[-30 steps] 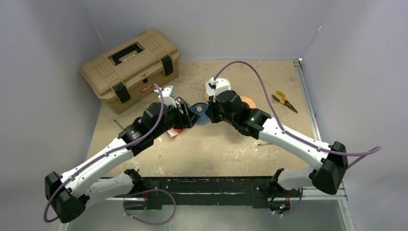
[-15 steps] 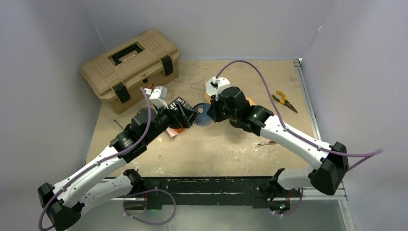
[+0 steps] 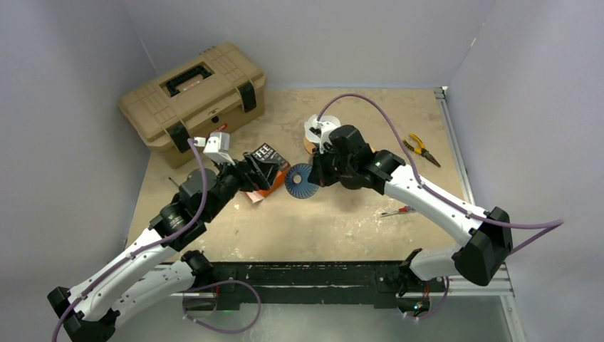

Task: Place the coffee filter in the dripper
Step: Pick up the coffee dripper from the center of the board, then place the coffee dripper in the dripper holder.

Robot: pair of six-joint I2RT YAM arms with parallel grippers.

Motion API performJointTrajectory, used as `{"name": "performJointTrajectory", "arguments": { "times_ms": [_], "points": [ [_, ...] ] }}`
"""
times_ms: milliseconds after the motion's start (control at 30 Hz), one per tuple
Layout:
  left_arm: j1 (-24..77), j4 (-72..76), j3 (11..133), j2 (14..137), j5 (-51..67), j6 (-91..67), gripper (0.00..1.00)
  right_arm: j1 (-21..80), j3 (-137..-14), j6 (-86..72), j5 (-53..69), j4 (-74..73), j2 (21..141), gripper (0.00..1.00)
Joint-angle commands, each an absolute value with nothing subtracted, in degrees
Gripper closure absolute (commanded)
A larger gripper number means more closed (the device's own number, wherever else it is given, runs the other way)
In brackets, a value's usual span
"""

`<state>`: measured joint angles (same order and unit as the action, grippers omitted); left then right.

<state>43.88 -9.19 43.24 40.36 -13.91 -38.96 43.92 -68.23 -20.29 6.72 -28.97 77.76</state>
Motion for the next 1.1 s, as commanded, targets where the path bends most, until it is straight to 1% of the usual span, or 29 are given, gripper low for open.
{"name": "performJointTrajectory", "arguments": {
  "times_ms": [0,267,533,867,1067],
  "points": [
    [43.69,-11.69,43.86,39.96,-16.77,-36.17,0.01,42.62,-68.05,-20.02,13.59,-30.16,76.09,1.00],
    [43.68,-11.95,42.12,42.15,-16.00,-37.45,0.01,40.25,-65.28,-20.23,18.71,-29.90,74.49,1.00],
    [43.68,-12.87,42.21,47.35,-15.08,-39.88,0.01,32.90,-63.11,-19.95,24.37,-28.94,70.80,1.00],
    [43.69,-11.33,42.32,50.21,-13.71,-40.87,0.01,27.58,-59.52,-18.75,22.89,-31.12,65.48,1.00],
    [43.75,-10.63,42.10,50.90,-13.04,-41.21,0.00,24.89,-59.89,-17.95,17.72,-34.64,61.79,1.00]
  ]
}}
